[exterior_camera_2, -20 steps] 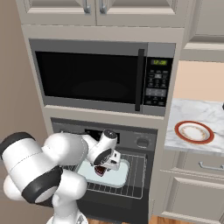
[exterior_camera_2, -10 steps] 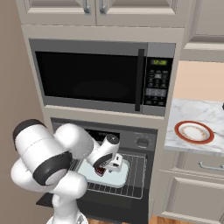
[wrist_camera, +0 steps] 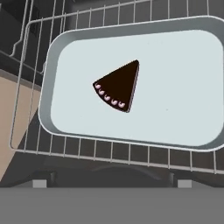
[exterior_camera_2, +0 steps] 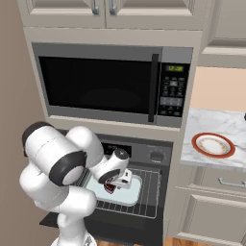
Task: Take the baked cake out of the oven and place it on the plate for cooling. Then close the oven door.
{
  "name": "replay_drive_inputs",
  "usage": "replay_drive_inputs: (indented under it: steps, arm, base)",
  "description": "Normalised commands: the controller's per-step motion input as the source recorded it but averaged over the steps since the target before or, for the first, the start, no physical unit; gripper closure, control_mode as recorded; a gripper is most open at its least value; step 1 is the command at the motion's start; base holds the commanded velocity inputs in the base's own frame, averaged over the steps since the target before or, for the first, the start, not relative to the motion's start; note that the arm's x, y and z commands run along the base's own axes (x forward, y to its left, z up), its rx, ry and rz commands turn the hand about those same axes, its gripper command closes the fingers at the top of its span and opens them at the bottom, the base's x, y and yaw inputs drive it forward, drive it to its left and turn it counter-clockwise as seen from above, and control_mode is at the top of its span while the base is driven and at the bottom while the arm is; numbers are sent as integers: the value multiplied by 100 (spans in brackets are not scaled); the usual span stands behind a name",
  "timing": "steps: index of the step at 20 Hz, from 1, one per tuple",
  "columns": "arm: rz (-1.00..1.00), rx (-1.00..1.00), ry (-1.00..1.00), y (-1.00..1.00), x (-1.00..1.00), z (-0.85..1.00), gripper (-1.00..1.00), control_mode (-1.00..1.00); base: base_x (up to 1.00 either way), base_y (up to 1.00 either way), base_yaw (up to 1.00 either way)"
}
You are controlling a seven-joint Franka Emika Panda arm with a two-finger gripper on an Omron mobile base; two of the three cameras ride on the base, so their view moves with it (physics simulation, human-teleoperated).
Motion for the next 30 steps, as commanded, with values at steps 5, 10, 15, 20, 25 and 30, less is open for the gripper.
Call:
replay_drive_inputs:
  steps: [5,10,15,20,25,30]
  arm:
    - [0,0,0,16,3,-3,-100,-100]
    - [0,0,0,2,20,0,-100,-100]
    - [0,0,-2,0,18,0,-100,-100]
    - [0,0,0,0,23,0,-100,-100]
    - [0,-2,0,0,11,-25,-100,-100]
    - [0,-3,-1,6,1,-43,-100,-100]
  base:
    - [0,0,0]
    - [0,0,0]
    - [0,0,0]
    - [0,0,0]
    - [0,0,0]
    - [0,0,0]
